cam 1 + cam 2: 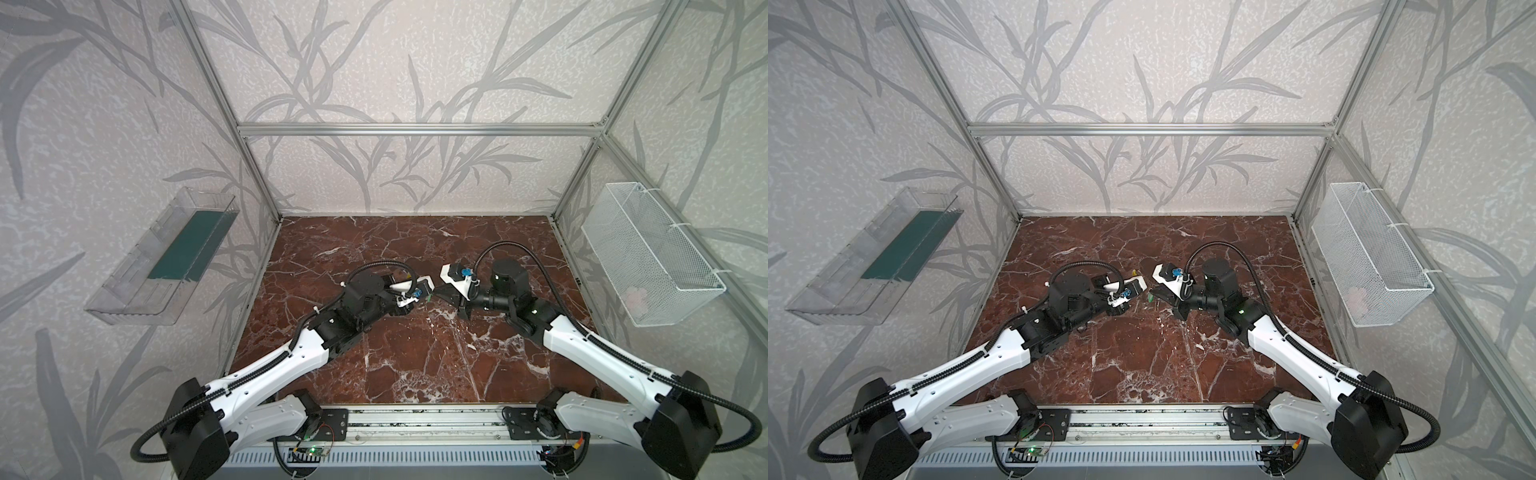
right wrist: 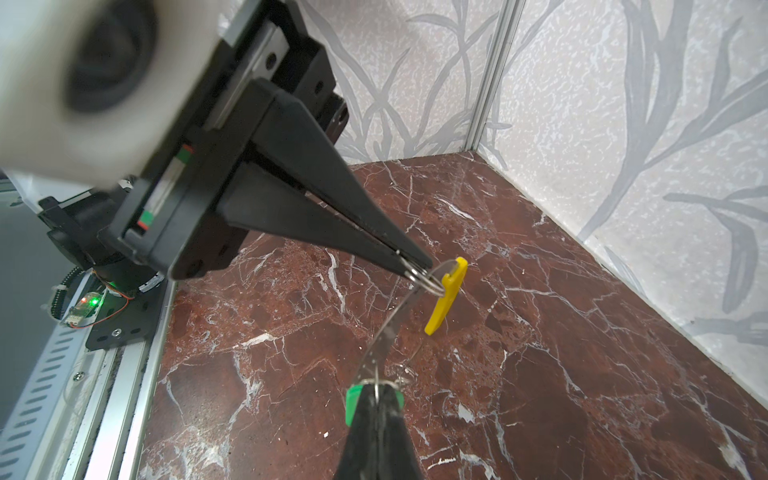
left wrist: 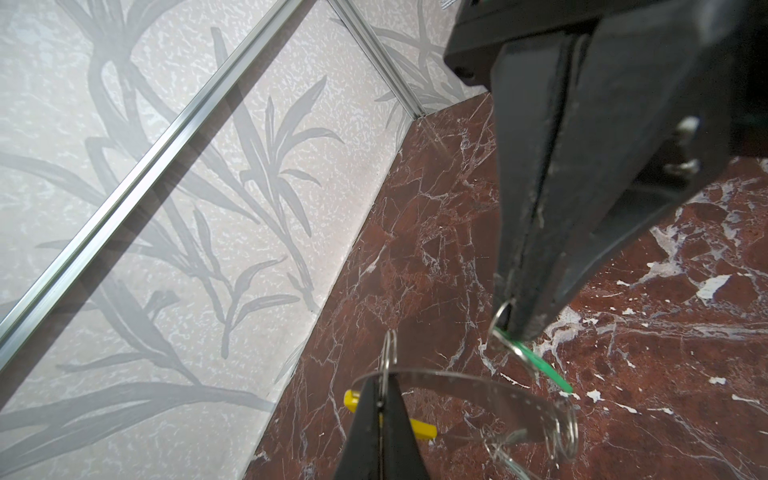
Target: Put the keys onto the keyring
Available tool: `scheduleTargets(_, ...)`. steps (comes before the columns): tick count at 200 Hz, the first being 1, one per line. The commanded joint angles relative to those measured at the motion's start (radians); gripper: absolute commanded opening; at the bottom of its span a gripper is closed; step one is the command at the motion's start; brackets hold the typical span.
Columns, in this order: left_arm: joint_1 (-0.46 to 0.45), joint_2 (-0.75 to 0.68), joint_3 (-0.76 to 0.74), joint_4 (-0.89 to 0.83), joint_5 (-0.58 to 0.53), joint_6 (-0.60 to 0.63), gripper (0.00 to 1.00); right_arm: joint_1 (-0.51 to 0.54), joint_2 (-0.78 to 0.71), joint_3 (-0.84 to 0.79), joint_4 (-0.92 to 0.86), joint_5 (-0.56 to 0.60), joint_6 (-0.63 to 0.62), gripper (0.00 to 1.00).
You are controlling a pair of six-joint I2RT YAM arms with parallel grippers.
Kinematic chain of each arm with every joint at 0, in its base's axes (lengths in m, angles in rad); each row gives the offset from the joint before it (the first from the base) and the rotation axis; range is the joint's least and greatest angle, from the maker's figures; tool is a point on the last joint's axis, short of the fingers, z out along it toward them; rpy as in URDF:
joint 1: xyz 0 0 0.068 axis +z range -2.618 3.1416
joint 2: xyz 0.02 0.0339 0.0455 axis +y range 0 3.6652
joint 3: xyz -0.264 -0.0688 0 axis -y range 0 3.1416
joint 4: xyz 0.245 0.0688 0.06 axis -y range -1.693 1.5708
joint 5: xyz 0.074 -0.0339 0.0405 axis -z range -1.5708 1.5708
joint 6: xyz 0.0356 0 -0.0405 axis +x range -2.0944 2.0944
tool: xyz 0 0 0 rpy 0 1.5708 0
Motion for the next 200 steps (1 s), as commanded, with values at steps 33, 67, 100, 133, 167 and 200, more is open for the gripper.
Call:
scheduleTargets(33,-0.024,0.023,0.064,-0.035,-0.033,0.036,0.0,0.004,0.002,0.039,0.048,0.007,0.035,0.0)
scheduleTargets(67,-0.034,0.034,0.081,-0.056,-0.029,0.028,0.0,0.005,0.007,0.034,0.069,0.026,0.042,0.0)
scheduleTargets(100,-0.045,0.047,0.105,-0.092,-0.021,0.024,0.0,0.004,0.012,0.036,0.079,0.043,0.045,0.0)
scheduleTargets(133,-0.044,0.048,0.134,-0.159,-0.012,0.007,0.0,0.004,-0.022,0.031,0.0,0.115,-0.032,0.0)
scheduleTargets(167,-0.046,0.064,0.158,-0.18,-0.001,-0.032,0.0,0.004,-0.03,0.017,0.05,0.104,-0.01,0.0)
scheduleTargets(200,-0.047,0.092,0.189,-0.2,-0.025,-0.056,0.0,0.005,-0.035,-0.005,0.112,0.077,0.02,0.0)
